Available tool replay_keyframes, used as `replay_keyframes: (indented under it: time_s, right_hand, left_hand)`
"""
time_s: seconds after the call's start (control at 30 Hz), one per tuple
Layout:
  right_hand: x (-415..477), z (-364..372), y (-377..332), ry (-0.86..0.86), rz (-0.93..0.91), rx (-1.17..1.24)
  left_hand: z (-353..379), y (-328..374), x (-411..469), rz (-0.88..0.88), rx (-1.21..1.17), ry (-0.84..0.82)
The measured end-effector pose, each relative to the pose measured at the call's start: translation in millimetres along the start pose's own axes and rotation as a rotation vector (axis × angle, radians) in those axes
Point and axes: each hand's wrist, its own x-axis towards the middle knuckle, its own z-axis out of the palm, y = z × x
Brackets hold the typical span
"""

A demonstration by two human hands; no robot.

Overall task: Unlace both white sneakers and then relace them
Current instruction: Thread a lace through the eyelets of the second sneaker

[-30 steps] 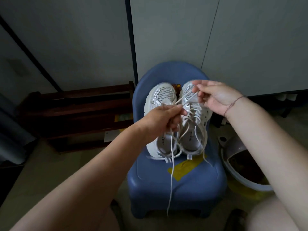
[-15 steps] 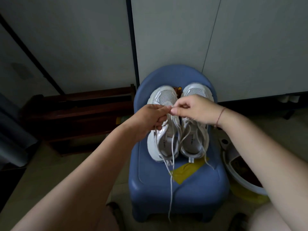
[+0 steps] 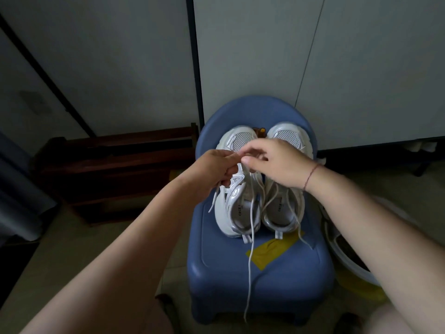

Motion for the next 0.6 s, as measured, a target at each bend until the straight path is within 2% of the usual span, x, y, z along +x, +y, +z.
replay_keyframes:
  time_s: [0.03,0.23,0.4,0.53,0.6]
  right_hand:
    - [1,1,2,0.011,-0.002,0.013]
    - [10,-20,36,0.418,0.137,-0.054]
    - [12,-18,49,0.562,0.240,-0.095]
    - [14,6,37,0.672,0.226,-0.063]
    - [17,23,29,0.489,0.280,0.076]
  left_hand:
    - [0,0,0,-0.001,0.000,0.000]
    - [-6,-1,0,-0.002,0.060,-0.047]
    - [-13,4,-3,-0.040,0.005,-0.168]
    - [-20,-4,11,-0.061,-0.216,0.047]
    - [-25,-11,21,-0.070,-0.309,0.173]
